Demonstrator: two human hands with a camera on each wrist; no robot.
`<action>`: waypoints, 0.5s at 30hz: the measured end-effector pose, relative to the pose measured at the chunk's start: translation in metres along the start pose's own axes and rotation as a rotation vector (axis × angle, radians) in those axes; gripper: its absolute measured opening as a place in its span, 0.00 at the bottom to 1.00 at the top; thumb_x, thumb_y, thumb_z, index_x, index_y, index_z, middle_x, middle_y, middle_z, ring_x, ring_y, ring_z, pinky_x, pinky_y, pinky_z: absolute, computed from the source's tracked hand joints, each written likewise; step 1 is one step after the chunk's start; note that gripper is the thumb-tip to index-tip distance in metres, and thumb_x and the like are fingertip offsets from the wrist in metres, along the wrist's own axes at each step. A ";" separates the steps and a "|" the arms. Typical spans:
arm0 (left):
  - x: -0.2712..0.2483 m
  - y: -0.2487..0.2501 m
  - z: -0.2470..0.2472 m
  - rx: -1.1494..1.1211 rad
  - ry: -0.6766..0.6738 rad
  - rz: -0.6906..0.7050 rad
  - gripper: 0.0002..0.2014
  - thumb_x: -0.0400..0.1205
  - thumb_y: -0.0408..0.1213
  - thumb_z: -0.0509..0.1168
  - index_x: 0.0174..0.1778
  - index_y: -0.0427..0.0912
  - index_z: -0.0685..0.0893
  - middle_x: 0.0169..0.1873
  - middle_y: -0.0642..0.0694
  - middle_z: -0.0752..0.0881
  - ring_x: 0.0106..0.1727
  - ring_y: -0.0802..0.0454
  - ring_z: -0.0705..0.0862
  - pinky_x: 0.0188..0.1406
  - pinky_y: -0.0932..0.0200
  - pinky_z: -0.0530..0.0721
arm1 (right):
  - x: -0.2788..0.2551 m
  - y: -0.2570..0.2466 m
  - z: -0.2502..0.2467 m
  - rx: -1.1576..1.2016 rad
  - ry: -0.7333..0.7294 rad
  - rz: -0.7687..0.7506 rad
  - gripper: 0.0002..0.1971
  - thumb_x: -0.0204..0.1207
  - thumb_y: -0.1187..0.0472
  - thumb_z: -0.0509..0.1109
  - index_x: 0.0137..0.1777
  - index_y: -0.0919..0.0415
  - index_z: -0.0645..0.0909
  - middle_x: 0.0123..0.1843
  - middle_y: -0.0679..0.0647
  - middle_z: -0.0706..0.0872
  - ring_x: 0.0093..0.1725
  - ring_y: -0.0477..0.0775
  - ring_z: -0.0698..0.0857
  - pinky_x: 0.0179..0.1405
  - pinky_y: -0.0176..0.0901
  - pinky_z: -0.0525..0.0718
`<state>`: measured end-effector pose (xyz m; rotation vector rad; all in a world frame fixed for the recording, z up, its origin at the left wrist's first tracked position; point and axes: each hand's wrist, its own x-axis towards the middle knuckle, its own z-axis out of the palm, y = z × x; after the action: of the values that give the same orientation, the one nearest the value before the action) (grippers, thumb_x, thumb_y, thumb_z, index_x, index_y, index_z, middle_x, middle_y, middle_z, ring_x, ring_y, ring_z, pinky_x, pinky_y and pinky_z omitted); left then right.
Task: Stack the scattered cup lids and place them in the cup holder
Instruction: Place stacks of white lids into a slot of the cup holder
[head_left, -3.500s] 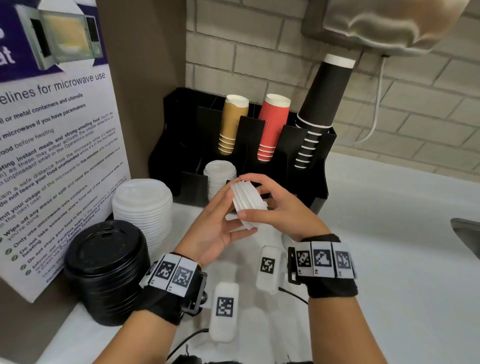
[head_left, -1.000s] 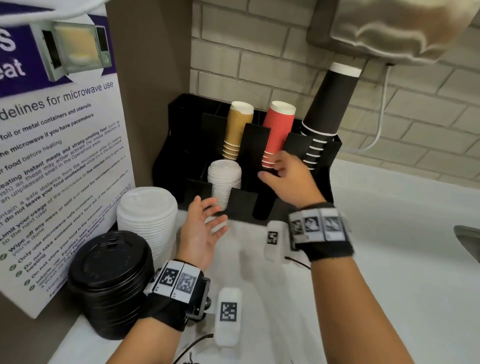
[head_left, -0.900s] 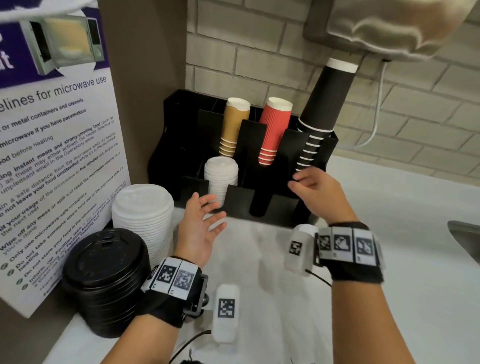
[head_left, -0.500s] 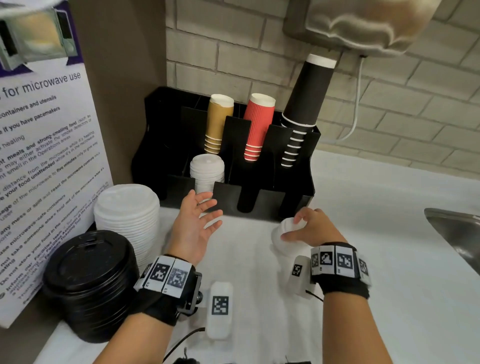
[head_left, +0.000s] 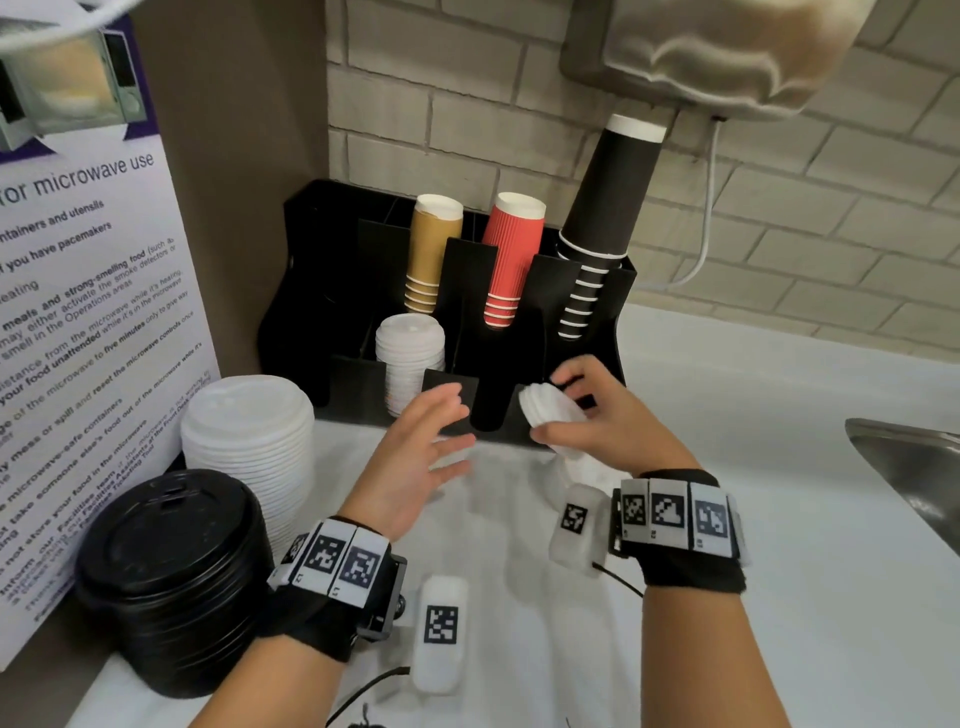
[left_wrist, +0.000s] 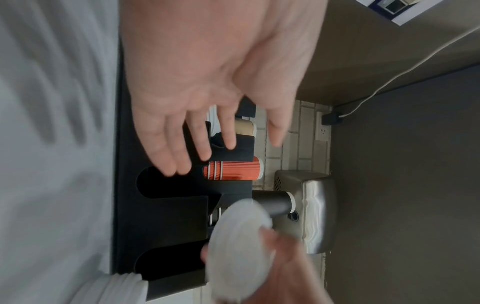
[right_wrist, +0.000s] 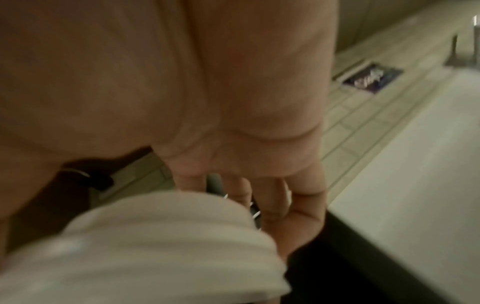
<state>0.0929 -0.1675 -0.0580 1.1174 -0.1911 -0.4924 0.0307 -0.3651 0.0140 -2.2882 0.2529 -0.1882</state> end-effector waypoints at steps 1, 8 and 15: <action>-0.002 0.000 0.002 0.013 -0.073 -0.012 0.22 0.72 0.57 0.70 0.63 0.66 0.82 0.65 0.53 0.83 0.58 0.50 0.89 0.53 0.53 0.88 | -0.001 -0.011 0.006 0.078 -0.054 -0.043 0.26 0.62 0.56 0.83 0.57 0.43 0.74 0.51 0.49 0.81 0.48 0.50 0.83 0.44 0.37 0.79; -0.004 0.002 -0.002 -0.126 -0.230 0.036 0.31 0.77 0.49 0.68 0.78 0.58 0.72 0.66 0.42 0.85 0.64 0.38 0.86 0.55 0.47 0.88 | -0.001 -0.033 0.034 0.277 -0.260 -0.219 0.24 0.69 0.58 0.80 0.63 0.40 0.78 0.57 0.47 0.84 0.55 0.47 0.87 0.53 0.40 0.87; -0.002 0.001 -0.002 -0.161 -0.175 0.036 0.30 0.75 0.48 0.69 0.76 0.55 0.73 0.64 0.40 0.86 0.62 0.41 0.87 0.52 0.50 0.88 | 0.004 -0.028 0.038 0.283 -0.248 -0.220 0.29 0.63 0.57 0.84 0.63 0.40 0.79 0.58 0.48 0.86 0.56 0.45 0.87 0.55 0.40 0.87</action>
<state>0.0926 -0.1647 -0.0581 0.9129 -0.3183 -0.5634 0.0462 -0.3207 0.0102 -2.0284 -0.1467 -0.0460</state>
